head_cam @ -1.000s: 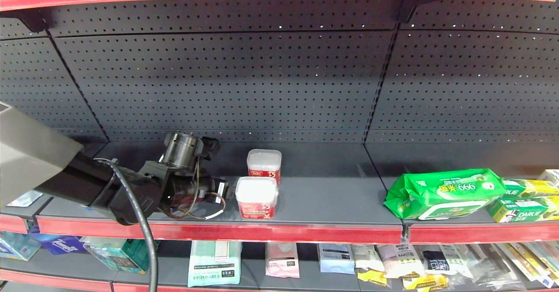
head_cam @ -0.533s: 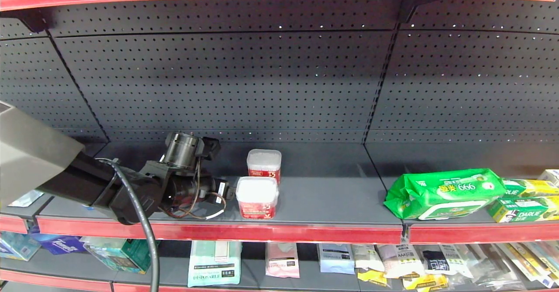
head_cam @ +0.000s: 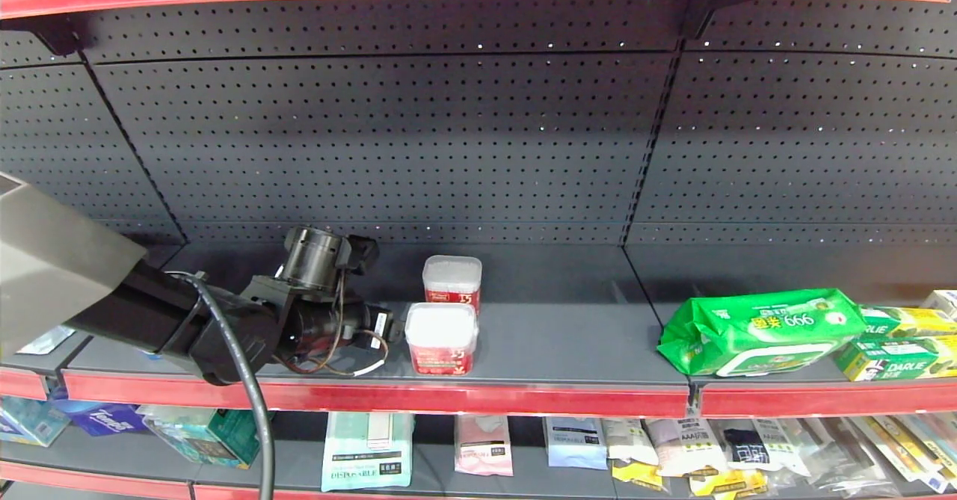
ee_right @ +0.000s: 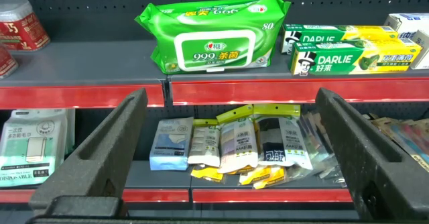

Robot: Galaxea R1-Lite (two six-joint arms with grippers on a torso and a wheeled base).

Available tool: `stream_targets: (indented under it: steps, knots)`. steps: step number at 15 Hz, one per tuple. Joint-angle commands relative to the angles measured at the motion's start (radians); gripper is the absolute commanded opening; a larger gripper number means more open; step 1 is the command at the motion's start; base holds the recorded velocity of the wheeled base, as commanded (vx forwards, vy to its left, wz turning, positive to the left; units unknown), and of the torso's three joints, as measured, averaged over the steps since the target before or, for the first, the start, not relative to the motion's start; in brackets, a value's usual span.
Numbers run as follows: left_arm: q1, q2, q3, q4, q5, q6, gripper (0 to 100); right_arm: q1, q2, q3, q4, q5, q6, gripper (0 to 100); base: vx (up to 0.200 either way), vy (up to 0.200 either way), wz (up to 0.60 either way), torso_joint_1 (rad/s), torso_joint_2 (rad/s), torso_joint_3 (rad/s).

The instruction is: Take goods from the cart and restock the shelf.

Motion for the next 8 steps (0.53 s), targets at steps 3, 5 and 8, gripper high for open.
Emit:
stream_targets:
  steps: [3, 5, 8]
  knots:
    - [-0.004, 0.004, 0.0, 0.002, 0.0, -0.001, 100, 0.001, 0.001, 0.0, 0.0, -0.001, 0.0, 100, 0.0, 0.0, 0.0, 0.0, 0.0, 0.0]
    - [-0.004, 0.002, 0.0, 0.002, 0.0, -0.001, 100, 0.001, 0.001, 0.0, 0.0, -0.001, 0.0, 100, 0.0, 0.0, 0.0, 0.0, 0.0, 0.0]
    - [0.012, -0.009, 0.001, -0.002, 0.003, 0.001, 100, 0.001, 0.001, 0.0, 0.0, -0.001, 0.0, 100, 0.0, 0.0, 0.0, 0.0, 0.0, 0.0]
